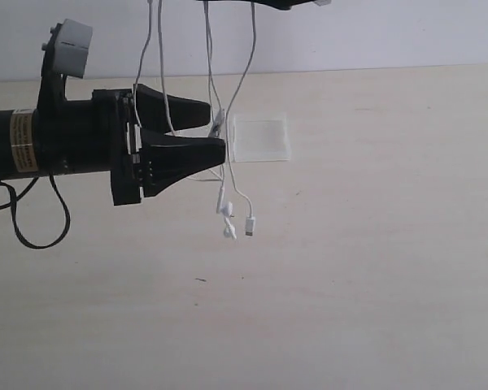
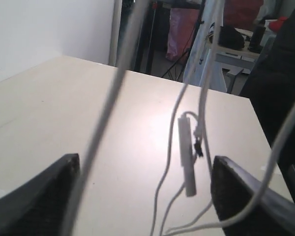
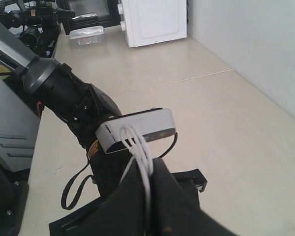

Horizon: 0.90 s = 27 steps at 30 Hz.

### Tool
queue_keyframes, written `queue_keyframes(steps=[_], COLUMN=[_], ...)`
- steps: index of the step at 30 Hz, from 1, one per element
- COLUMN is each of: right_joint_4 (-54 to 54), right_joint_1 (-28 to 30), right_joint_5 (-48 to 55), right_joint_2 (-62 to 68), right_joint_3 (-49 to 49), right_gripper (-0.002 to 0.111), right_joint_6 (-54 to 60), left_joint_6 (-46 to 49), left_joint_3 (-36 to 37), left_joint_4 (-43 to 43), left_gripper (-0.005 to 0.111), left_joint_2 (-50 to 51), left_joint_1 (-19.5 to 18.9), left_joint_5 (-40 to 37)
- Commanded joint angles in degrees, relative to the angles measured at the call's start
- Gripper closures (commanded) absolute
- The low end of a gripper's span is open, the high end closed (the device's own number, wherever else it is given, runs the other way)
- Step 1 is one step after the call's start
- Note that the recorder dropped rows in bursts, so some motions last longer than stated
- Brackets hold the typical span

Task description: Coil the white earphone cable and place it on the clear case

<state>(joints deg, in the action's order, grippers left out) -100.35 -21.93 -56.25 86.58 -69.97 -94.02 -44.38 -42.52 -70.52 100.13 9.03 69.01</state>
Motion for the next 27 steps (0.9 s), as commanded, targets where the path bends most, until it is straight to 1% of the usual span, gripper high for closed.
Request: queue_keyframes(steps=[1,3,9,14,20,27], right_joint_4=[0.4,0.4,0.4,0.4,0.4,0.4], right_joint_1=[0.0,0.0,0.0,0.0,0.0,0.0], right_joint_5=[0.4,0.1,-0.1,0.4,0.2,-0.9], right_joint_2=[-0.5,-0.5,-0.5,-0.5,-0.5,-0.5], right_joint_3=[-0.4,-0.4,-0.4,-0.4,-0.4,-0.4], right_gripper=[0.108,0.108,0.108,0.108,0.108,0.108], right_joint_6=[-0.3,-0.6,-0.6,-0.6,-0.6,-0.6], left_joint_6=[0.9,1.1,1.1,1.1,1.2,1.2], left_joint_3=[-0.3,-0.3,-0.3,-0.3,-0.3,-0.3], left_joint_4=[2.5,3.5,4.5,5.8,6.4,8.2], left_gripper=[0.035,0.035,0.035,0.037,0.056,0.072], left_joint_2=[0.2,0.2,0.2,0.2,0.2,0.2], left_joint_1=[3.1,3.8,4.1,5.9,6.4,6.4], left_joint_5=[1.0,1.0,1.0,1.0,1.0,1.0])
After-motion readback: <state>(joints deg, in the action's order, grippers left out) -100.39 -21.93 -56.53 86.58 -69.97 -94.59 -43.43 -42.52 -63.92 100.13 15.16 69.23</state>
